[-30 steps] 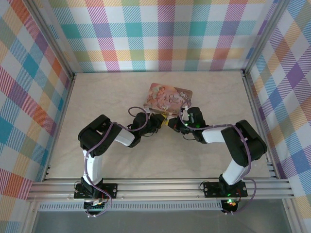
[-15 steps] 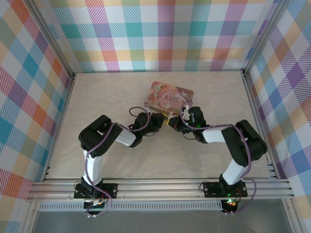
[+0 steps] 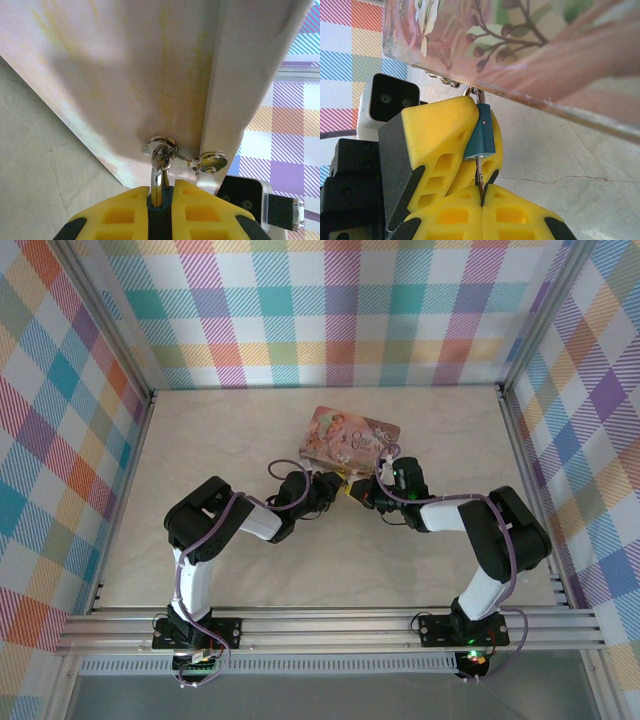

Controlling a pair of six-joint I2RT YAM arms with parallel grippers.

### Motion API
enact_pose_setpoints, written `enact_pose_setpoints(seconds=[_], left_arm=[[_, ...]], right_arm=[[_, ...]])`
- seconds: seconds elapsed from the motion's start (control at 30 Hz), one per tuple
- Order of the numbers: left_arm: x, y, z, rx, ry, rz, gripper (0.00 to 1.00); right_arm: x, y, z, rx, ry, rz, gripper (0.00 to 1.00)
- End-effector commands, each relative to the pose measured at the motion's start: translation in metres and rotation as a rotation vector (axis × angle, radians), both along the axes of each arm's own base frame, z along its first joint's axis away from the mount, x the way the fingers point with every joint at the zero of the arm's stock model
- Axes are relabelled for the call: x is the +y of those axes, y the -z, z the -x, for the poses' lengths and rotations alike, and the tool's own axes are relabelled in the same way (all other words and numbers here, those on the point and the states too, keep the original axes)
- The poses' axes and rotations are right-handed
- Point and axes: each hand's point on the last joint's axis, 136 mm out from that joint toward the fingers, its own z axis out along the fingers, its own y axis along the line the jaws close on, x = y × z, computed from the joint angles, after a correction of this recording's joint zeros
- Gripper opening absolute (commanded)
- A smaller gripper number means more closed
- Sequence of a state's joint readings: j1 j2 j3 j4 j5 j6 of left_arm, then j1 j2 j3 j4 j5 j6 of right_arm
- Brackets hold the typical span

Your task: Unlock a padlock with a key

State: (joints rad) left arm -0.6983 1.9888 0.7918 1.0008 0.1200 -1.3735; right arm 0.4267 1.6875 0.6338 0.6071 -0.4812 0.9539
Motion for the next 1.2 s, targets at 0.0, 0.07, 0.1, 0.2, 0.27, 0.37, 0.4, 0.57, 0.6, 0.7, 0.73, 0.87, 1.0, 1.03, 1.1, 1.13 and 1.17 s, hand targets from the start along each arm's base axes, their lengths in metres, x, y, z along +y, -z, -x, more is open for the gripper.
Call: enact_pose_setpoints(seconds=[0.0, 0.07, 0.1, 0.2, 0.27, 0.37, 0.4, 0.57, 0.6, 0.7, 0.73, 0.87, 1.0, 1.03, 1.1, 1.13, 1.17], left_arm=[[-0.035, 0.023, 0.048, 0.068, 0.198, -0.031, 0.0], [-0.034, 0.024, 0.05, 0.077, 0.189, -0.026, 0.0], [-0.035, 0.024, 0.051, 0.077, 0.184, -0.019, 0.0], [-0.038, 0.022, 0.054, 0.075, 0.179, -0.006, 0.0], [-0.038, 0.023, 0.055, 0.077, 0.167, 0.0, 0.0], [-0.037, 0.024, 0.057, 0.077, 0.152, 0.008, 0.0], [-0.036, 0.025, 0.057, 0.078, 0.148, 0.007, 0.0], [-0.037, 0.026, 0.06, 0.071, 0.135, 0.006, 0.0], [-0.037, 0.025, 0.061, 0.068, 0.133, 0.005, 0.0], [-0.037, 0.029, 0.061, 0.078, 0.126, 0.005, 0.0], [-0.037, 0.03, 0.061, 0.083, 0.122, 0.007, 0.0], [-0.036, 0.033, 0.06, 0.089, 0.111, 0.012, 0.0], [-0.037, 0.033, 0.06, 0.088, 0.113, 0.003, 0.0], [-0.036, 0.034, 0.06, 0.09, 0.113, 0.001, 0.0], [-0.036, 0.035, 0.06, 0.091, 0.111, -0.001, 0.0], [-0.036, 0.035, 0.06, 0.091, 0.111, 0.0, 0.0], [-0.037, 0.035, 0.06, 0.091, 0.112, -0.001, 0.0]], right_arm=[[-0.015, -0.015, -0.023, -0.087, 0.11, -0.028, 0.04], [-0.019, -0.014, -0.02, -0.11, 0.124, -0.037, 0.04], [-0.02, -0.015, -0.019, -0.128, 0.133, -0.039, 0.05], [-0.025, -0.015, -0.018, -0.17, 0.153, -0.04, 0.05], [-0.028, -0.017, -0.017, -0.197, 0.167, -0.044, 0.05], [-0.03, -0.021, -0.016, -0.232, 0.178, -0.052, 0.05], [-0.03, -0.022, -0.016, -0.237, 0.177, -0.057, 0.05], [-0.028, -0.027, -0.016, -0.24, 0.169, -0.071, 0.06], [-0.027, -0.028, -0.016, -0.241, 0.168, -0.072, 0.07], [-0.026, -0.028, -0.015, -0.241, 0.154, -0.071, 0.08], [-0.025, -0.027, -0.015, -0.24, 0.146, -0.07, 0.09], [-0.023, -0.024, -0.01, -0.23, 0.126, -0.07, 0.11], [-0.021, -0.018, -0.006, -0.215, 0.117, -0.061, 0.1], [-0.02, -0.018, -0.006, -0.214, 0.116, -0.062, 0.1], [-0.02, -0.017, -0.006, -0.206, 0.118, -0.058, 0.1], [-0.02, -0.016, -0.005, -0.203, 0.117, -0.057, 0.1], [-0.02, -0.016, -0.005, -0.199, 0.116, -0.058, 0.1]])
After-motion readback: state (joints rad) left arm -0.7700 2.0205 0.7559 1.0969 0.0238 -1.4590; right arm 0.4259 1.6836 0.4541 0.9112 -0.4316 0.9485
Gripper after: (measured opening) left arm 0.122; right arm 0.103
